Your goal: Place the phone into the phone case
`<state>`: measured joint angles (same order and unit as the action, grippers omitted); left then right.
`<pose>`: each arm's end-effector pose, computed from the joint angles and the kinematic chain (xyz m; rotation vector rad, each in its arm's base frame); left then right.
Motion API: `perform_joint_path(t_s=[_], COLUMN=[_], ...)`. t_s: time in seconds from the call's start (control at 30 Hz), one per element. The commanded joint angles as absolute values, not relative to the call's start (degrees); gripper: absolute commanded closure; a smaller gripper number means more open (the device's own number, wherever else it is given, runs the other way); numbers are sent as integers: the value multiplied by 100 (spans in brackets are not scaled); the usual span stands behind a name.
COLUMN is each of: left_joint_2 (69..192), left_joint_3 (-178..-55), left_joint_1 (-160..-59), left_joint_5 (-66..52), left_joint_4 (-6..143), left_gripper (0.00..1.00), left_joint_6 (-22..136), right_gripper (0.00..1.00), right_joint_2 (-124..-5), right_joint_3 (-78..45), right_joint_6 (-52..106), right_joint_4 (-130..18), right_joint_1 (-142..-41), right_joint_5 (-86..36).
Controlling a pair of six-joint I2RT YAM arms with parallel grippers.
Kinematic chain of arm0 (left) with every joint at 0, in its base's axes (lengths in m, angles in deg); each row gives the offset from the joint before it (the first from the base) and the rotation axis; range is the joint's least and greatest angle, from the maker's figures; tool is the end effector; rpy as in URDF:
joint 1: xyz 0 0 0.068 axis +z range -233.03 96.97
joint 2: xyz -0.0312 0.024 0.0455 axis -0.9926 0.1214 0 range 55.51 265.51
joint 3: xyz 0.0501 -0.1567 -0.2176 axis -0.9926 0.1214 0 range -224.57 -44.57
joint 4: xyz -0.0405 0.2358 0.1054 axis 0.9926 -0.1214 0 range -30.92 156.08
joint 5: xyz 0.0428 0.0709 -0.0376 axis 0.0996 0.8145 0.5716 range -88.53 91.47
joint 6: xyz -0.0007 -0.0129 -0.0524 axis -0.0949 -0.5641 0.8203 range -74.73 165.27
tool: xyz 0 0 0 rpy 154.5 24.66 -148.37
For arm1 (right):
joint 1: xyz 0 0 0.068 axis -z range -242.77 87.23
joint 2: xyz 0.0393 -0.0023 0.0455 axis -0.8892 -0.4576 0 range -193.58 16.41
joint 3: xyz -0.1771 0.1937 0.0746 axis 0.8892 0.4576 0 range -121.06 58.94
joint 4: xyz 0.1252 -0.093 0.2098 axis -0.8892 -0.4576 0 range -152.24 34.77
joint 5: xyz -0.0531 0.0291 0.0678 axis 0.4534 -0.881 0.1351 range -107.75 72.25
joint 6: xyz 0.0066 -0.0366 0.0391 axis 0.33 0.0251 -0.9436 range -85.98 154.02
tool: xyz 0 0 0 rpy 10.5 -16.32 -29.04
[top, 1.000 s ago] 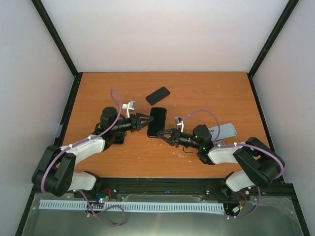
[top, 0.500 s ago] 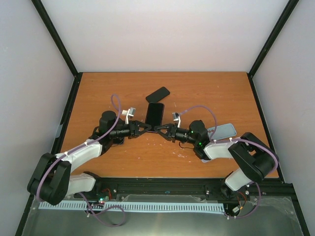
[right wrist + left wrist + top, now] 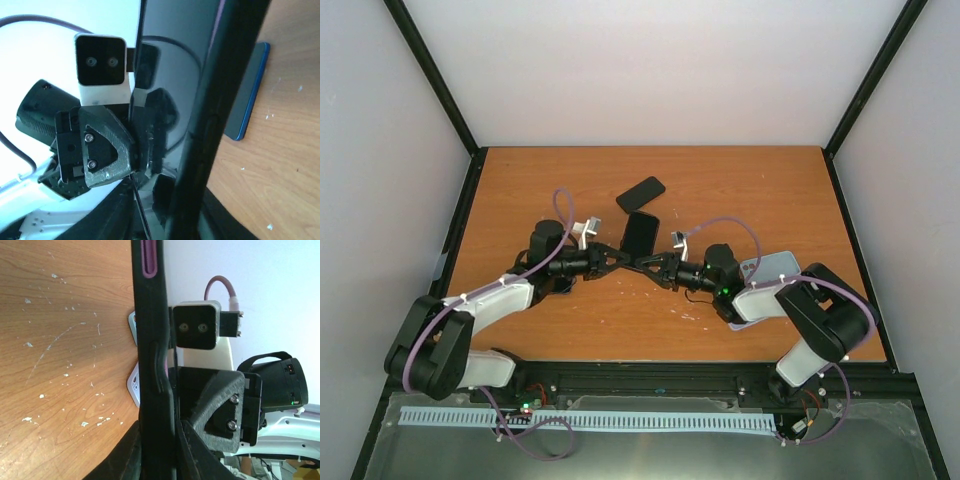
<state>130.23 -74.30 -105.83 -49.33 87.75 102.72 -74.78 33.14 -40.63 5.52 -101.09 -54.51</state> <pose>0.2242 -0.1241 0.1991 0.0011 2.2731 -1.7078 0.2098 0.1929 0.1715 0.0411 2.0820 1.8960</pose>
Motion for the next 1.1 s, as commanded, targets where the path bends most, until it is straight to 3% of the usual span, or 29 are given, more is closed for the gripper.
perform_joint_path(t_s=[0.0,0.17,0.23,0.3,0.57,0.73,0.8,1.07], left_joint_2=[13216,13568,13807,14068,15029,15539,15633,15521], left_joint_3=[-7734,-7875,-7948,-8029,-8339,-8500,-8504,-8380], left_joint_1=[-10579,-10570,-10570,-10570,-10570,-10570,-10570,-10570], left_joint_5=[-4796,-4621,-4566,-4576,-4455,-4389,-4335,-4020], left_joint_4=[8658,8685,8701,8788,9268,9363,9347,8916], left_gripper=[88,88,88,89,88,84,81,48], left_joint_6=[9977,9917,9913,9934,10138,10219,10212,10069], right_gripper=[63,32,13,1,0,0,0,0], right_joint_2=[-7352,-6965,-6671,-6311,-4672,-4003,-3921,-4145], right_joint_3=[3452,3725,3758,3733,3254,3041,3014,2546], right_joint_6=[-3860,-3544,-3245,-2899,-1681,-1292,-1259,-1129], right_joint_4=[849,250,-401,-1280,-4079,-5090,-5338,-6581], right_joint_1=[-9969,-9827,-9788,-9771,-9758,-9751,-9757,-9757], right_joint_5=[-5434,-5362,-5238,-5016,-3863,-2981,-2815,-2317])
